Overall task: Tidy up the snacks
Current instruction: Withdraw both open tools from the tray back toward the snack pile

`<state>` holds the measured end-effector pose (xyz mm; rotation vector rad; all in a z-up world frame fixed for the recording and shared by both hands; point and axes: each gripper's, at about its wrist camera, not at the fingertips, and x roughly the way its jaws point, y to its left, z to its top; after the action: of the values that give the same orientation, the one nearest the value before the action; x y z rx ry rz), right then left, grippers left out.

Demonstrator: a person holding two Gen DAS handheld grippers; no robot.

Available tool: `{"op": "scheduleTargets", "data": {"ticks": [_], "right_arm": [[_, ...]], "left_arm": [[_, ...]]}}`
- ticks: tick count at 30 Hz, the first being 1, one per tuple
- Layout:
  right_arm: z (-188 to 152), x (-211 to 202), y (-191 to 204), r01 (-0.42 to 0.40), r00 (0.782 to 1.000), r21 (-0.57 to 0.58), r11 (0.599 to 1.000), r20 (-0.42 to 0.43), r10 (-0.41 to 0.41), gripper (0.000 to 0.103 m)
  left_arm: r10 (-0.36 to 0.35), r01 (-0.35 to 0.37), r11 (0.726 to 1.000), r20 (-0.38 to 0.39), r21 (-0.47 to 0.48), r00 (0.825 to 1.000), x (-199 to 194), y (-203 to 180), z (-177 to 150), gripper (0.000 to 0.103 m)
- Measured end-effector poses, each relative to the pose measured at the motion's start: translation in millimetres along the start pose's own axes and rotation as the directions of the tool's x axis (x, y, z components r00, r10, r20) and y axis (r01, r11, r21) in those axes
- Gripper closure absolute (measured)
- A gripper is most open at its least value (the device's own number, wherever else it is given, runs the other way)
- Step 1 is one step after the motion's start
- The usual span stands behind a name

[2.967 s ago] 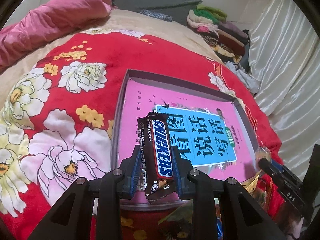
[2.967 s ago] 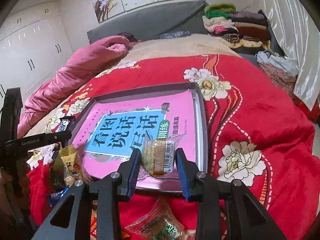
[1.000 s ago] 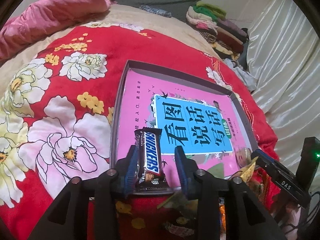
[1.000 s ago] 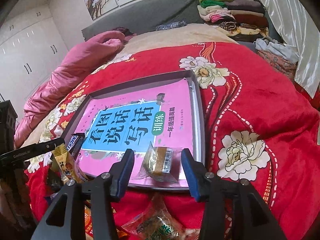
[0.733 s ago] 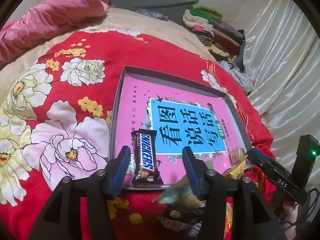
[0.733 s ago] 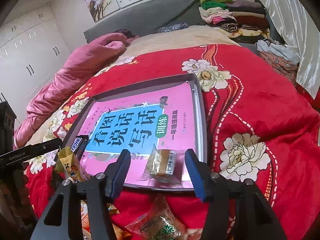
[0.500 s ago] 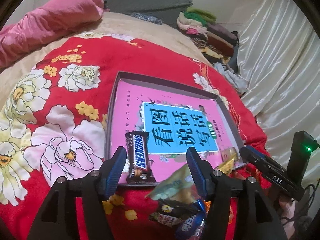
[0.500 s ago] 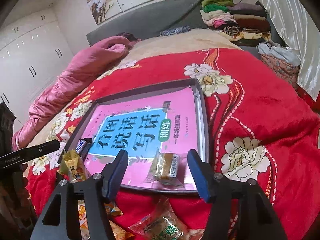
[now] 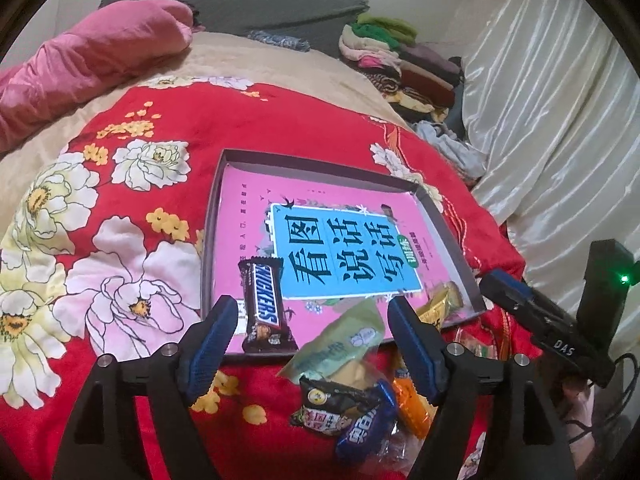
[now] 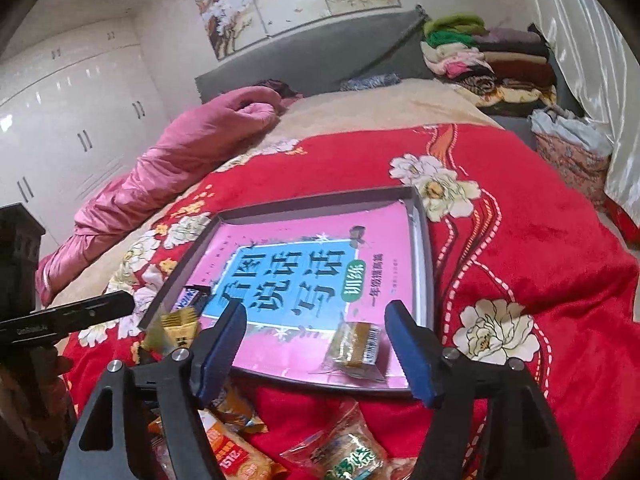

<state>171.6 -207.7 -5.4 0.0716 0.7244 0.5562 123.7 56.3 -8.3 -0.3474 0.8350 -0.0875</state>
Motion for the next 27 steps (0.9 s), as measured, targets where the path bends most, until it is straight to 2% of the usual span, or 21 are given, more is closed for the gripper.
{"op": "scheduleTargets", "data": {"ticks": [7, 27], "right_arm": [[-0.9, -5.5, 13.4, -0.017, 1.0, -0.058, 0.998, 0.013, 0.018, 0.03], [-13.8, -18.5, 28.0, -0.04, 0.999, -0.123, 0.992, 0.003, 0.041, 0.028]], "left_arm": [[0.004, -0.003, 1.0, -0.022, 0.023, 1.0, -2.9, -2.4, -8.8, 0.024], [-0.002, 0.005, 0.999, -0.077, 0.045, 0.997, -4.2, -3.0, -27.3, 0.024]]}}
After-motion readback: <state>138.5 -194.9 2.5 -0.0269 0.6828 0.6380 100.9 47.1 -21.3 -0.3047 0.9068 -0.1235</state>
